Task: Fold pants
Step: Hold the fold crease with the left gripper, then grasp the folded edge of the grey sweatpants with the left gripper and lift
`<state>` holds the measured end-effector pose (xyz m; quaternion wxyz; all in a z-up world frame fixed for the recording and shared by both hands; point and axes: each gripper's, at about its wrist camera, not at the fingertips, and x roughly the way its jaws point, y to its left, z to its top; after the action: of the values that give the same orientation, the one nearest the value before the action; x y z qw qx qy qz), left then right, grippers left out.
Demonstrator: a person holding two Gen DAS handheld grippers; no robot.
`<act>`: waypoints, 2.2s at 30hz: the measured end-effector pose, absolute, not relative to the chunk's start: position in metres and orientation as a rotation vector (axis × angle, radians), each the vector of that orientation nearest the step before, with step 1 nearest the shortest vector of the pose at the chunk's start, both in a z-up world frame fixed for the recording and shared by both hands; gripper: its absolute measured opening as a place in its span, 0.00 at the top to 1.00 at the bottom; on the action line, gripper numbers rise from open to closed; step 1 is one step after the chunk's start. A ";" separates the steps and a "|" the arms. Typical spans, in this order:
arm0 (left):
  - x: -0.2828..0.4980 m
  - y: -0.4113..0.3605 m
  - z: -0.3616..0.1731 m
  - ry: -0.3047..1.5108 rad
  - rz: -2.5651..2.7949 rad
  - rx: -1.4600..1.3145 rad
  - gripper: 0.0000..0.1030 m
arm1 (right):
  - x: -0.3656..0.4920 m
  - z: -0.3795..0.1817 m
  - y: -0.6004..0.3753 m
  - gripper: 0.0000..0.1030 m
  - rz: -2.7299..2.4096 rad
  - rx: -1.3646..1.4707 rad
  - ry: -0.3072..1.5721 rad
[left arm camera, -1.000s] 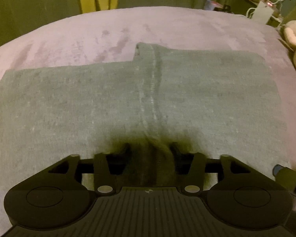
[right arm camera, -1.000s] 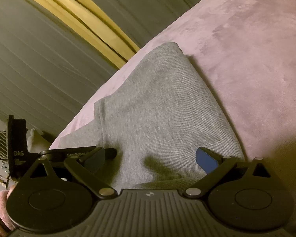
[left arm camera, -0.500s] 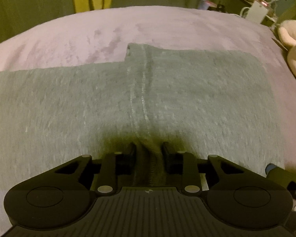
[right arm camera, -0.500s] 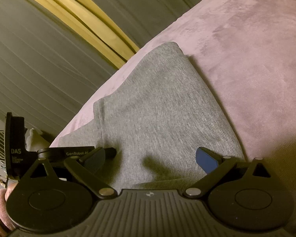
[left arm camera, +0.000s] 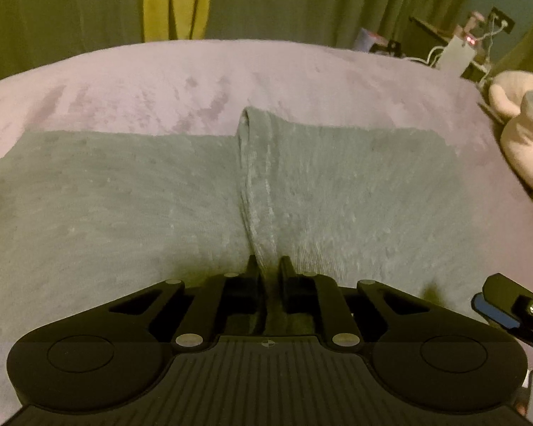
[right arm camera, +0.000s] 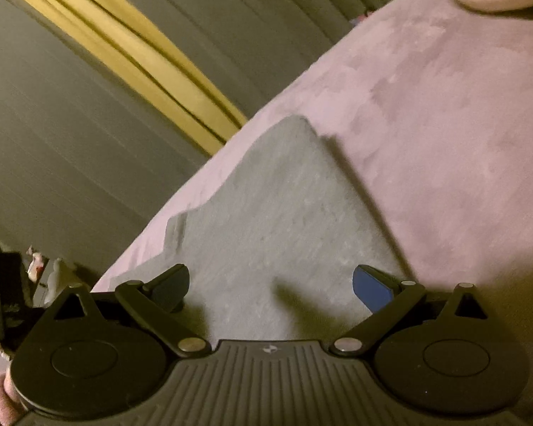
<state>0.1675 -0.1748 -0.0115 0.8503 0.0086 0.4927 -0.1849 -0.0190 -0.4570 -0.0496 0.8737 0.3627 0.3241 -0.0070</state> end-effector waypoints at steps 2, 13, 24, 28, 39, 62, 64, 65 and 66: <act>0.167 -0.170 -0.007 1.035 -0.390 0.006 0.88 | -0.019 -0.050 -0.458 0.04 -0.014 0.765 0.675; 0.153 -0.141 -0.002 1.023 -0.364 -0.035 0.89 | -0.015 -0.049 -0.453 0.04 0.016 0.726 0.686; 0.167 -0.145 -0.016 1.044 -0.319 0.008 0.77 | -0.014 -0.051 -0.465 0.04 -0.064 0.784 0.673; 0.180 -0.153 -0.029 1.053 -0.332 0.026 0.51 | -0.014 -0.060 -0.476 0.04 -0.103 0.860 0.715; 0.214 -0.140 -0.048 1.141 -0.373 -0.188 0.86 | -0.009 -0.067 -0.477 0.04 -0.115 0.852 0.755; 0.207 -0.091 -0.002 1.003 -0.324 -0.082 0.43 | -0.007 -0.063 -0.467 0.04 -0.097 0.802 0.754; 0.216 -0.088 -0.009 1.019 -0.340 -0.148 0.35 | -0.007 -0.064 -0.467 0.04 -0.099 0.806 0.755; 0.222 -0.091 -0.012 1.023 -0.357 -0.153 0.33 | -0.007 -0.064 -0.467 0.04 -0.098 0.809 0.757; 0.227 -0.096 -0.017 1.033 -0.377 -0.145 0.28 | -0.008 -0.065 -0.468 0.04 -0.098 0.813 0.758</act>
<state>0.2269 -0.0965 -0.0166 0.8502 -0.0686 0.4902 -0.1791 -0.0078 -0.4679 -0.0646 0.8484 0.3857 0.3596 -0.0467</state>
